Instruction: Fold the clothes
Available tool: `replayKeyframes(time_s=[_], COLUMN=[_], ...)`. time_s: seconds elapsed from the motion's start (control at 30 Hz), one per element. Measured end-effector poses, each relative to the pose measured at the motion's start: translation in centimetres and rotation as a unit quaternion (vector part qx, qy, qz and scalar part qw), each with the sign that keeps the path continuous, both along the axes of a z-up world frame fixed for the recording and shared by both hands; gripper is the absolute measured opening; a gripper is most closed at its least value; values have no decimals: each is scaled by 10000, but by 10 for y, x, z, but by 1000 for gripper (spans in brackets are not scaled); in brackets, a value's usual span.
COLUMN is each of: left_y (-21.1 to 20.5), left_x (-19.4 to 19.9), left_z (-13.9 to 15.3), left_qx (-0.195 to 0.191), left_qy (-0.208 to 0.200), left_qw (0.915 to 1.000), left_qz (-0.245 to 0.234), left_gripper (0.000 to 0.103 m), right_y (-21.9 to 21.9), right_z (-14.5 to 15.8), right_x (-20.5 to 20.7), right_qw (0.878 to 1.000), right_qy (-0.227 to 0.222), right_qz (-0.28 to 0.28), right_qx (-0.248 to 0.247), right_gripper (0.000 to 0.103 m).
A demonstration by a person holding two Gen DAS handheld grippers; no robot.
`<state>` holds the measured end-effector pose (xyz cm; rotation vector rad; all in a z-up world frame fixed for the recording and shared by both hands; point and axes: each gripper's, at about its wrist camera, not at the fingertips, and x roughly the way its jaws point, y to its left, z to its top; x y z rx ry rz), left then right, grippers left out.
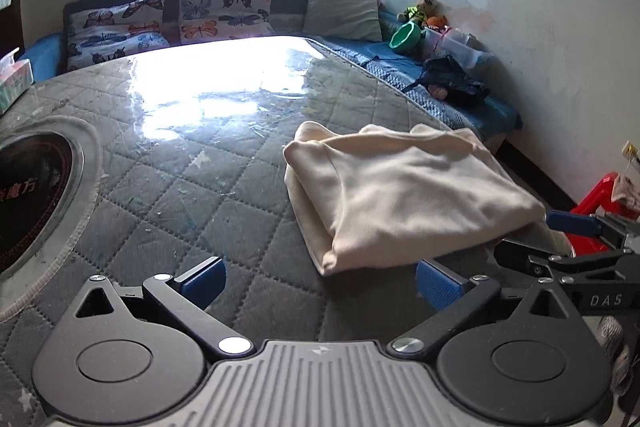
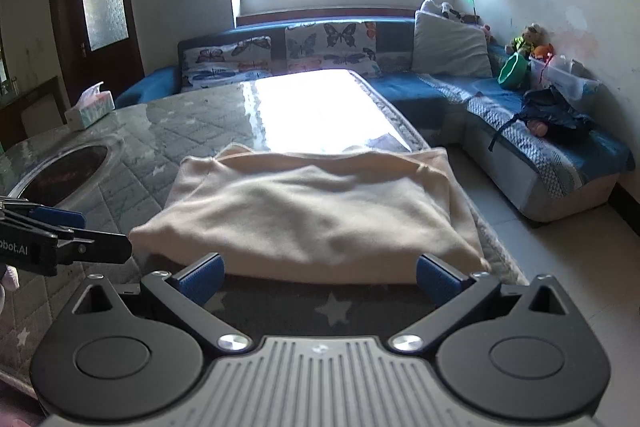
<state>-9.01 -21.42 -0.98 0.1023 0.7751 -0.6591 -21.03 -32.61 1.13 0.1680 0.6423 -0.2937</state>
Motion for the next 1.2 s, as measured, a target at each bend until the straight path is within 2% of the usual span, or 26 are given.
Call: replayKeyframes(time_s=[0.27, 0.4, 1.2], left_y=[0, 0, -3], left_x=[-10, -13, -22], left_z=[-4, -8, -13], left_qx=[84, 150, 347], left_qy=[51, 111, 103], left_qw=[9999, 9998, 9993], left_qz=[-23, -35, -105], left_gripper=[103, 103, 103], right_y=[7, 10, 17], right_z=[-8, -13, -16], right_x=[-7, -10, -11], right_qw=[9990, 9984, 9978], right_qy=[230, 257, 424], right_qz=[-380, -475, -456], right_qx=[-14, 138, 222], right_gripper=[103, 103, 103])
